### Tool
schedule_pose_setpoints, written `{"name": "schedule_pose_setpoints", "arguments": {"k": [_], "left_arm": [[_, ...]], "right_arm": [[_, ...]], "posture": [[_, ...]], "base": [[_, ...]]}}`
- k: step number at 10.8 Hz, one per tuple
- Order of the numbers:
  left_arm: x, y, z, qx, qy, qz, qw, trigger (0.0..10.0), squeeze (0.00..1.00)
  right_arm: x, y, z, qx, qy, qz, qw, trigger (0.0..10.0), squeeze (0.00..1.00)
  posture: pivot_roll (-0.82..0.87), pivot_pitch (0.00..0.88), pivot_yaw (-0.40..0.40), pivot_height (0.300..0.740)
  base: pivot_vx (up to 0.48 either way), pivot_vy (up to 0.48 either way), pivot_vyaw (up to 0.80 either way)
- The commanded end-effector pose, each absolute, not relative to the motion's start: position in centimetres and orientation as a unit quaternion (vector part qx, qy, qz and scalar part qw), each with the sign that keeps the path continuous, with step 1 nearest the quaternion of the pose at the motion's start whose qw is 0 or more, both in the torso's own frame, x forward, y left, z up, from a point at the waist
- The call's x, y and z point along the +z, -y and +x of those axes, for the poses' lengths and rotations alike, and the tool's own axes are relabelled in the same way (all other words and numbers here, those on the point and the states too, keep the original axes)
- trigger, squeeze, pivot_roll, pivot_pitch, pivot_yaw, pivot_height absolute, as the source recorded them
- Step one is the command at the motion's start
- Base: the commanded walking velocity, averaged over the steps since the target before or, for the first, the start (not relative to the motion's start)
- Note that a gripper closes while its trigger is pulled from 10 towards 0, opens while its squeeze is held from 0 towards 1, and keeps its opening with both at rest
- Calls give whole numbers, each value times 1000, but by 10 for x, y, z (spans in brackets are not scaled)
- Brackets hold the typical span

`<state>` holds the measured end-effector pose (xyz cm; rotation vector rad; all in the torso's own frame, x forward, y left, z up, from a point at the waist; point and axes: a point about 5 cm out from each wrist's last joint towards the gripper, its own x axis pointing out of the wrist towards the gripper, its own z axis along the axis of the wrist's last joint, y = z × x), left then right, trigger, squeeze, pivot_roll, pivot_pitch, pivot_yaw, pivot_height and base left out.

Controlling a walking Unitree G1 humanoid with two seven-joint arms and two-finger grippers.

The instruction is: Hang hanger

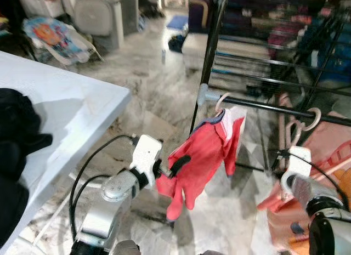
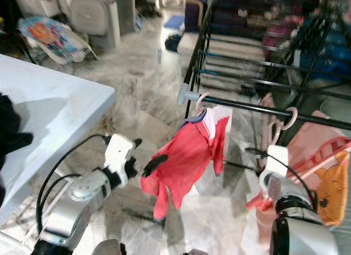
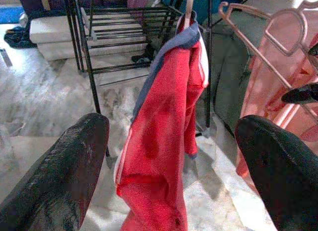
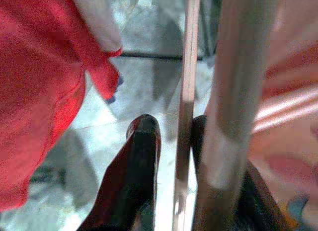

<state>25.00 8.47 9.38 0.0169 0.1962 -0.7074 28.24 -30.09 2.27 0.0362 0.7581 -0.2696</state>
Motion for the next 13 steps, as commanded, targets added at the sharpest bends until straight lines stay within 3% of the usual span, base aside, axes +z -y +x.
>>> {"name": "schedule_pose_setpoints", "arguments": {"k": [1, 5, 13], "left_arm": [[95, -83, 250, -352, -97, 15, 931, 10000, 0], [95, -83, 251, -356, -97, 28, 929, 10000, 0], [97, -88, 248, -365, -83, 68, 925, 10000, 0]], "right_arm": [[34, 303, 291, -132, -338, 0, 932, 10000, 1000], [57, 299, 303, -149, -243, -33, 958, 10000, 1000], [68, 259, 251, -185, -132, -63, 972, 10000, 1000]], "posture": [[12, 0, -44, 740], [3, 0, -32, 740], [-20, 0, -3, 740]], "base": [[0, 0, 0], [0, 0, 0], [0, 0, 0]]}}
